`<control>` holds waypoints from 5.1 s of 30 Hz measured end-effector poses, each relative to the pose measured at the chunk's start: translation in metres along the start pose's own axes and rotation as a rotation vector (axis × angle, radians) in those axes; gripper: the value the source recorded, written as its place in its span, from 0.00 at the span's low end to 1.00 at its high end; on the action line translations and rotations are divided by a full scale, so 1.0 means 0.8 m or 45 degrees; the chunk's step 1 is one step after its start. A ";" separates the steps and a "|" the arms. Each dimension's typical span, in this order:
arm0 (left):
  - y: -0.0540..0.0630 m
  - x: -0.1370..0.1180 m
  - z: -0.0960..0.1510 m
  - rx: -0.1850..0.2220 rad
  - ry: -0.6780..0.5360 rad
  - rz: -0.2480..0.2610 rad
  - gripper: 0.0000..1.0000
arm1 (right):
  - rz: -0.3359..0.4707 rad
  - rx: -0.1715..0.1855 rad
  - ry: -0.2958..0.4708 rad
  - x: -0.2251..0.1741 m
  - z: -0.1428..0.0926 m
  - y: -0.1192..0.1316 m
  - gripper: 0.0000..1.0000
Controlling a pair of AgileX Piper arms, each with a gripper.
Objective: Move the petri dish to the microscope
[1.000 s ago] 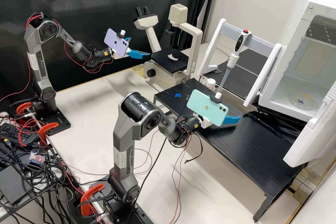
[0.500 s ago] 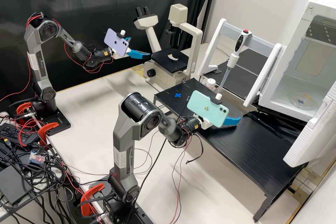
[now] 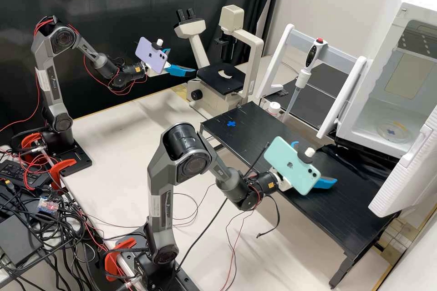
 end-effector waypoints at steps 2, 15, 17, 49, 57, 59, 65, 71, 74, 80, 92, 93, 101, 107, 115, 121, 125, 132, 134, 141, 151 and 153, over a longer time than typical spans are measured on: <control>0.000 0.000 0.000 0.000 0.000 0.000 1.00 | 0.029 -0.001 0.000 0.009 0.001 0.010 1.00; 0.001 0.000 0.000 0.000 -0.001 0.007 1.00 | 0.184 0.032 -0.043 0.110 -0.010 0.073 1.00; 0.001 0.000 0.000 0.000 -0.001 0.007 1.00 | 0.199 0.039 -0.058 0.131 -0.015 0.083 1.00; 0.001 0.000 0.000 0.000 -0.001 0.007 1.00 | 0.051 -0.074 -0.011 0.306 -0.066 0.063 1.00; 0.001 0.000 0.000 0.000 -0.001 0.007 1.00 | 0.043 -0.153 -0.024 0.321 -0.053 0.054 1.00; 0.001 0.000 0.000 0.000 -0.001 0.007 1.00 | 0.047 -0.177 -0.021 0.324 -0.052 0.054 1.00; 0.001 0.000 0.000 0.000 -0.001 0.007 1.00 | 0.053 -0.180 -0.010 0.330 -0.051 0.053 1.00; 0.001 0.000 0.000 0.000 -0.001 0.007 1.00 | 0.003 -0.163 0.023 0.334 -0.056 0.051 0.00; 0.001 0.000 0.000 0.000 -0.001 0.007 1.00 | -0.014 -0.154 0.026 0.336 -0.055 0.049 0.00; 0.001 0.000 0.000 0.000 -0.001 0.007 1.00 | -0.025 -0.148 0.022 0.337 -0.052 0.046 0.00; 0.001 0.000 0.000 0.000 -0.001 0.007 1.00 | -0.026 -0.137 0.022 0.338 -0.051 0.045 0.00; 0.001 0.000 0.000 0.000 -0.001 0.007 1.00 | -0.027 -0.139 0.022 0.338 -0.051 0.045 0.00; 0.001 0.000 0.000 0.000 -0.001 0.007 1.00 | -0.028 -0.139 0.015 0.339 -0.049 0.044 0.00; 0.001 0.000 0.000 0.000 -0.001 0.007 1.00 | -0.027 -0.139 0.016 0.339 -0.049 0.044 0.00; 0.001 0.000 0.000 0.000 -0.001 0.007 1.00 | -0.026 -0.142 0.021 0.338 -0.045 0.046 0.00; 0.001 0.000 0.000 0.000 -0.001 0.007 1.00 | -0.037 -0.098 0.039 0.326 -0.033 0.051 0.00; 0.001 0.000 0.000 0.000 -0.001 0.007 1.00 | -0.037 -0.104 0.044 0.309 -0.028 0.062 0.00; 0.001 0.000 0.000 0.000 -0.001 0.007 1.00 | -0.040 -0.068 0.050 0.272 -0.019 0.076 0.00; 0.001 0.000 0.000 0.000 -0.001 0.007 1.00 | -0.028 -0.047 0.057 0.262 -0.021 0.081 0.00; 0.001 0.000 0.000 0.000 -0.001 0.007 1.00 | 0.005 -0.046 0.077 0.213 -0.023 0.084 0.00; 0.001 0.000 0.000 0.000 -0.001 0.007 1.00 | 0.062 -0.020 0.102 0.111 -0.028 0.078 0.00; 0.001 0.000 0.000 0.000 -0.001 0.007 1.00 | 0.079 -0.008 0.148 0.086 -0.036 0.076 0.00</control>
